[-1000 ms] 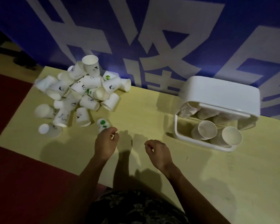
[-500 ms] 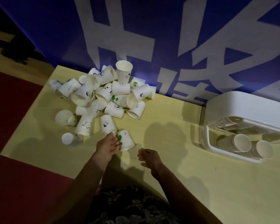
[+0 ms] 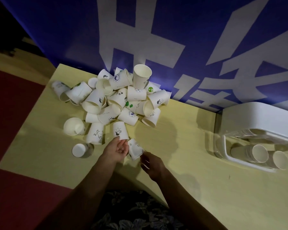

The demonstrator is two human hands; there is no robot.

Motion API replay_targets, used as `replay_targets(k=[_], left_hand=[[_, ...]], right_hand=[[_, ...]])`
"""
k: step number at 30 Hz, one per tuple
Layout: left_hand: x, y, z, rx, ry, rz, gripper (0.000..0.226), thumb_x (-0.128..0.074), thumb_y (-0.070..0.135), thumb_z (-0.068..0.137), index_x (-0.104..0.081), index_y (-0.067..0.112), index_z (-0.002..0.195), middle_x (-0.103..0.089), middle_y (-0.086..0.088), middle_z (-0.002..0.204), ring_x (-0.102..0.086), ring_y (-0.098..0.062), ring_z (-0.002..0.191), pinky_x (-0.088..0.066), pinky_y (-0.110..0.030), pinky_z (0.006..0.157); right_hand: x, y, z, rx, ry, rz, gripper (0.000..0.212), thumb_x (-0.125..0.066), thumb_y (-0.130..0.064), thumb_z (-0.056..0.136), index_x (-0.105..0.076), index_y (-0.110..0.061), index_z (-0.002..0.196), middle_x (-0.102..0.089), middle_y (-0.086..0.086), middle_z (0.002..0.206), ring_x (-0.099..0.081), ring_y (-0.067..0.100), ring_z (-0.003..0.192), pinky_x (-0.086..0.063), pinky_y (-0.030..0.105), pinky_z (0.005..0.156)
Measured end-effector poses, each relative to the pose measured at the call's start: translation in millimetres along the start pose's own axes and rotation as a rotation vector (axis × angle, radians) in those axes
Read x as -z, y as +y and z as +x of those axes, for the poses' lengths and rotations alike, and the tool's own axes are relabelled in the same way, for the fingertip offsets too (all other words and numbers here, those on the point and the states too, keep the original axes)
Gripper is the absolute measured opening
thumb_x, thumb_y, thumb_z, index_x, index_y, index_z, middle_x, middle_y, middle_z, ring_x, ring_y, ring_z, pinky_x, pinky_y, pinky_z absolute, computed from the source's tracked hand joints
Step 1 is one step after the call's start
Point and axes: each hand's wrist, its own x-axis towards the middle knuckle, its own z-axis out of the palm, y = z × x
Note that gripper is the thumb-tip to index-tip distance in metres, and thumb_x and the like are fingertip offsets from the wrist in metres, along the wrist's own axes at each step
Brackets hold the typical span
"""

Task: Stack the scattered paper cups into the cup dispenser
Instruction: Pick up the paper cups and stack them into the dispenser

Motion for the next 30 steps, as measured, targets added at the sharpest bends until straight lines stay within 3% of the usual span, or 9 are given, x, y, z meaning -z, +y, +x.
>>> replay_targets(k=[7,9,11,15,17,20,24,28,30], left_hand=[[0.2,-2.3,4.1,-0.05,-0.015,0.059,0.024,-0.06,0.015,0.095,-0.053,0.003,0.114,-0.062,-0.012,0.094,-0.06,-0.021,0.085,-0.049,-0.032,0.09],[-2.3,-4.9,1.7,-0.092,-0.001,0.114,0.026,-0.059,0.015,0.095,-0.052,0.003,0.117,-0.062,-0.013,0.096,-0.059,-0.022,0.088,-0.049,-0.032,0.088],[-8.5,-9.3,-3.3,-0.161,0.013,0.217,0.024,-0.058,0.015,0.095,-0.052,0.004,0.116,-0.061,-0.013,0.097,-0.058,-0.022,0.089,-0.053,-0.033,0.077],[-25.8,-26.6,-17.0,-0.383,0.001,0.504,0.012,-0.056,0.012,0.094,-0.057,0.005,0.104,-0.061,-0.016,0.105,-0.059,-0.025,0.089,-0.052,-0.035,0.073],[-32.2,-36.4,-24.3,-0.543,-0.049,0.672,0.005,-0.055,0.01,0.092,-0.057,0.005,0.092,-0.062,-0.015,0.105,-0.058,-0.022,0.084,-0.052,-0.037,0.074],[-45.3,-57.1,-35.9,-0.764,-0.134,0.924,0.009,-0.054,0.014,0.09,-0.06,0.008,0.093,-0.066,-0.008,0.098,-0.057,-0.02,0.077,-0.051,-0.035,0.071],[-69.0,-86.0,-49.1,-1.044,-0.116,1.228,0.012,-0.055,0.018,0.089,-0.057,0.009,0.081,-0.061,-0.002,0.076,-0.055,-0.021,0.072,-0.04,-0.02,0.058],[-95.6,-125.0,-62.5,-1.214,-0.185,1.35,0.014,-0.056,0.015,0.09,-0.056,0.003,0.082,-0.063,-0.01,0.077,-0.056,-0.026,0.073,-0.046,-0.038,0.066],[-110.3,-147.1,-68.5,-1.3,-0.225,1.393,0.014,-0.057,0.013,0.09,-0.055,0.003,0.08,-0.062,-0.009,0.076,-0.056,-0.026,0.072,-0.045,-0.039,0.065]], right_hand=[[-21.3,-7.7,2.6,0.153,0.035,-0.134,0.004,-0.063,-0.006,0.085,-0.066,-0.007,0.081,-0.07,0.014,0.092,-0.064,0.023,0.085,-0.049,0.028,0.07],[-17.6,-8.9,-1.4,0.227,0.065,-0.151,0.009,-0.059,-0.006,0.088,-0.066,-0.008,0.083,-0.071,0.013,0.092,-0.064,0.024,0.083,-0.049,0.029,0.07],[-7.5,-12.0,-8.5,0.324,0.098,-0.189,0.012,-0.058,-0.007,0.087,-0.066,-0.01,0.08,-0.071,0.01,0.085,-0.061,0.021,0.076,-0.047,0.027,0.066],[21.9,-23.0,-31.1,0.519,0.16,-0.199,0.003,-0.07,-0.015,0.076,-0.07,-0.016,0.079,-0.073,0.0,0.079,-0.06,0.012,0.068,-0.047,0.021,0.059],[36.0,-28.0,-40.7,0.598,0.22,-0.231,0.01,-0.071,-0.024,0.073,-0.07,-0.017,0.08,-0.073,-0.002,0.081,-0.06,0.012,0.072,-0.048,0.027,0.064],[63.4,-35.4,-53.4,0.706,0.302,-0.288,0.004,-0.066,-0.02,0.081,-0.069,-0.018,0.083,-0.072,-0.003,0.081,-0.06,0.012,0.073,-0.049,0.036,0.07],[103.9,-45.4,-67.3,0.851,0.388,-0.368,0.011,-0.061,-0.018,0.09,-0.071,-0.021,0.092,-0.072,-0.008,0.082,-0.064,0.008,0.077,-0.05,0.029,0.072],[151.6,-55.6,-78.4,0.967,0.456,-0.402,0.013,-0.059,-0.024,0.095,-0.069,-0.019,0.089,-0.069,0.002,0.079,-0.06,0.019,0.075,-0.043,0.022,0.062],[178.9,-63.5,-84.2,1.014,0.505,-0.439,0.016,-0.058,-0.025,0.096,-0.067,-0.019,0.085,-0.067,0.004,0.074,-0.056,0.017,0.068,-0.04,0.024,0.059]])
